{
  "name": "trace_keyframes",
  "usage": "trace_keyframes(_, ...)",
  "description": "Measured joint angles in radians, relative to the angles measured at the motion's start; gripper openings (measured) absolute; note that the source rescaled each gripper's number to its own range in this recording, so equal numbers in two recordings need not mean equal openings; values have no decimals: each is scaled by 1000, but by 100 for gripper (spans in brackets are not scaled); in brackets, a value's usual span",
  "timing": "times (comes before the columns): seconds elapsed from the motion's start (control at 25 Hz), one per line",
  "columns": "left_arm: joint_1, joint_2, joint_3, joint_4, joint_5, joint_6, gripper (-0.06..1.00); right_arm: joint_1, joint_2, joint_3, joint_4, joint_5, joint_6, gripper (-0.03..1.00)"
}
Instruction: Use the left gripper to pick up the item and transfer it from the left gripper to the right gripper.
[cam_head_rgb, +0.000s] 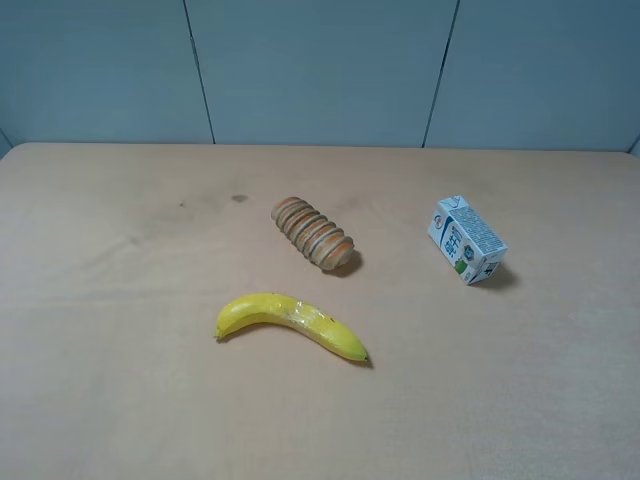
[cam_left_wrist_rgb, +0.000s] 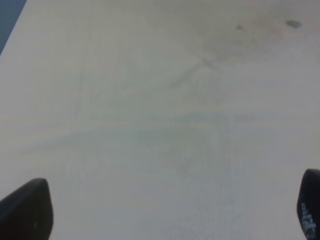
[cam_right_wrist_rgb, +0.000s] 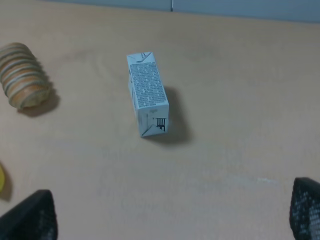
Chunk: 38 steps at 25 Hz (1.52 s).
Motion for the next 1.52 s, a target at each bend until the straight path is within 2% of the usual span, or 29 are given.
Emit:
trace_keyframes(0.44,0,0,0,0,0,0,97,-20,1,0,1,-2,0,100)
trace_keyframes(0.68,0,0,0,1,-1,0,97,-249,-2,0,1,-2,0,100)
trace_keyframes(0.76,0,0,0,1,-1,0,97,-273,-2,0,1,-2,0,100)
trace_keyframes(1.52,0,0,0,1,-1,0,97,-271,-2,0,4,-4,0,100)
